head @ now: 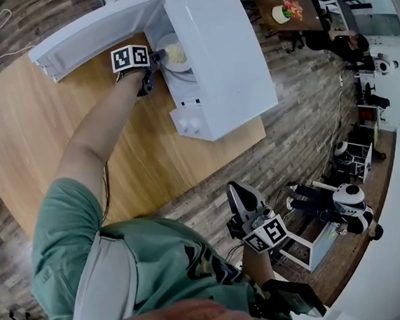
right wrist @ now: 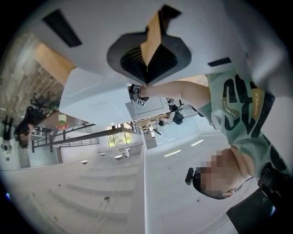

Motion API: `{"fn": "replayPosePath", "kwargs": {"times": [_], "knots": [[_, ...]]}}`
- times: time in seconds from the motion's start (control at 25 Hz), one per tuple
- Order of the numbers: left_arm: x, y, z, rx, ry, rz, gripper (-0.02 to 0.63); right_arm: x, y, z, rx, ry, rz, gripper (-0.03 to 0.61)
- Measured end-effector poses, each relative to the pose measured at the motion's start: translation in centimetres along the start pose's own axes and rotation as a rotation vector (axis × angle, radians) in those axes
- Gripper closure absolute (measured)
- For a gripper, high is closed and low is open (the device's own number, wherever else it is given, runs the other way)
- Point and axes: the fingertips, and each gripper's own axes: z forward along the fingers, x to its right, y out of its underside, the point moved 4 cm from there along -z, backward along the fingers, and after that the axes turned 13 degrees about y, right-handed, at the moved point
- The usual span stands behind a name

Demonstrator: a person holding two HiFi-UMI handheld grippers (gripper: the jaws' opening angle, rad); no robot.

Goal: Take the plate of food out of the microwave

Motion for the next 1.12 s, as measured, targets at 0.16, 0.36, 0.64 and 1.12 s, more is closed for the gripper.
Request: {"fn": "replayPosePath", "kwargs": {"times": [0.16, 0.36, 0.64, 1.12], "knots": [[0.0, -0.1, 0.0, -0.062, -0.044, 0.025, 0.419, 0.0, 0.4, 0.1, -0.002, 0.000, 0.006, 0.572], [0.1, -0.3, -1.5, -0.064, -0.008, 0.016, 0.445, -0.4, 0.0, 0.0, 0.013, -0.015, 0.003, 0.572], [0.7, -1.2, -5.3, 0.081, 0.154, -0.130, 0.597, -0.9, -0.1, -0.3, 0.028, -0.035, 0.001, 0.572], [3.0, 0.6, -12.8, 0.204, 0.237, -0.184, 0.598, -2.3, -0.8, -2.5, 0.076, -0.060, 0.000, 0.572]]}}
